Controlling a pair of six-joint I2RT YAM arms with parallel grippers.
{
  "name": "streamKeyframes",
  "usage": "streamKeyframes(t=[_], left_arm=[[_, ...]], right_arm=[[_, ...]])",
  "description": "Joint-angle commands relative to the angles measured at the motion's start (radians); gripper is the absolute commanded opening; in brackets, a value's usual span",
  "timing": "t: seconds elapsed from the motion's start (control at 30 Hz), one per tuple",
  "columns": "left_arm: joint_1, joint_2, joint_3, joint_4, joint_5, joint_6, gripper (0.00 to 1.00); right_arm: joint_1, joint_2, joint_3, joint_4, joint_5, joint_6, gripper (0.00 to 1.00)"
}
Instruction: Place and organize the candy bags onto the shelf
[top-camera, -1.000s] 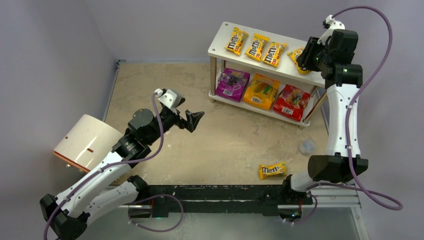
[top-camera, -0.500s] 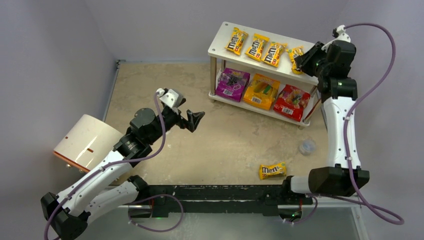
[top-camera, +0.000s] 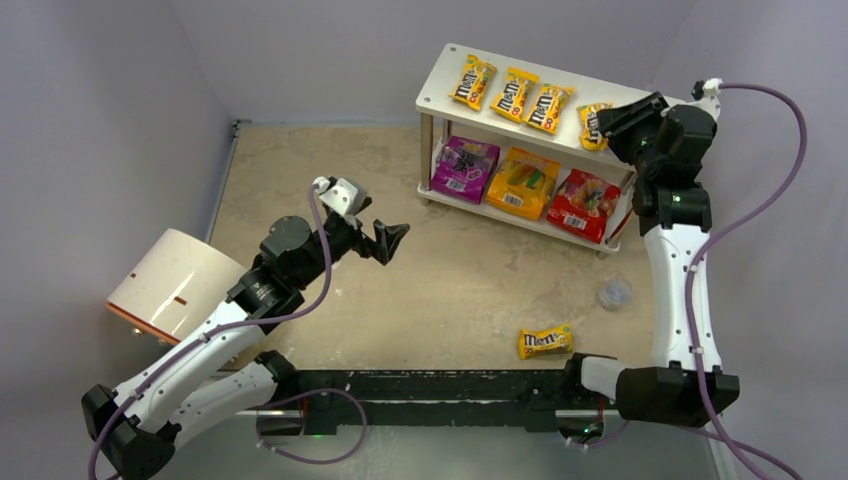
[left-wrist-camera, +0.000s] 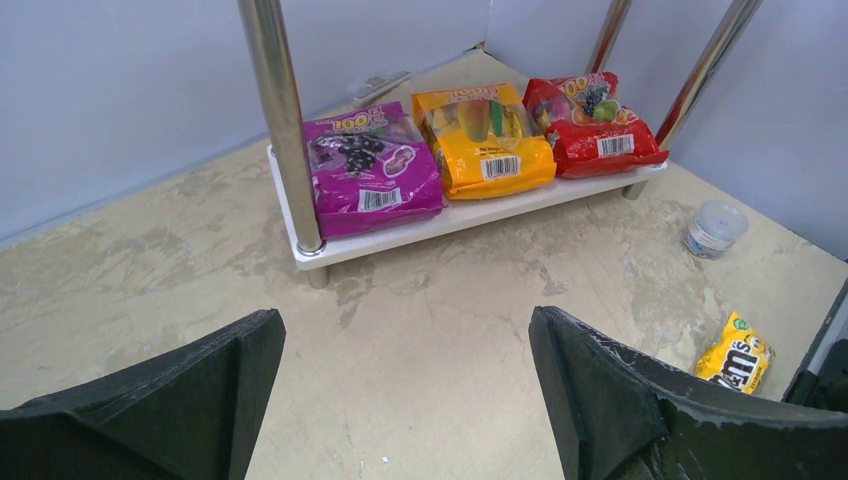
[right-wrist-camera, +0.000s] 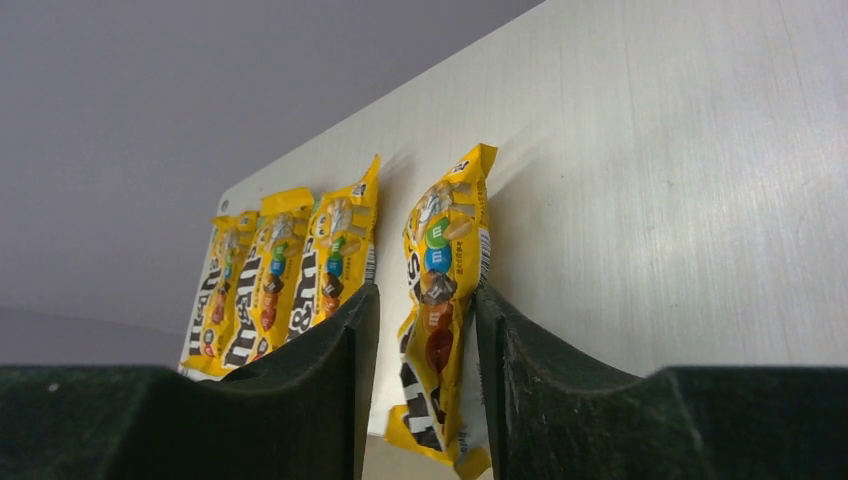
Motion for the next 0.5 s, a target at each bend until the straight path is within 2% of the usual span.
streamKeyframes(t=[0.0,0.13,0.27,0.47], left_arm=[[-0.001,-0.002,0.035,0.023,-0.001,-0.020,1.00],[-0.001,0.002,0.037,0.020,0.003,-0.022,1.00],[-0.001,-0.005,0.037,0.018,0.002,-0.020,1.00],[-0.001,-0.003,0.037,0.018,0.005,-0.020,1.00]], right_arm=[[-0.003,-0.024,0.008,0.059,0.012,0.049,0.45],[-0.002,-0.027,0.009,0.064,-0.024,0.035,0.47],[-0.003,-0.025,0.020,0.057,-0.070,0.022,0.43],[-0.003,-0.038,0.008,0.042,-0.074,0.012,0.44]])
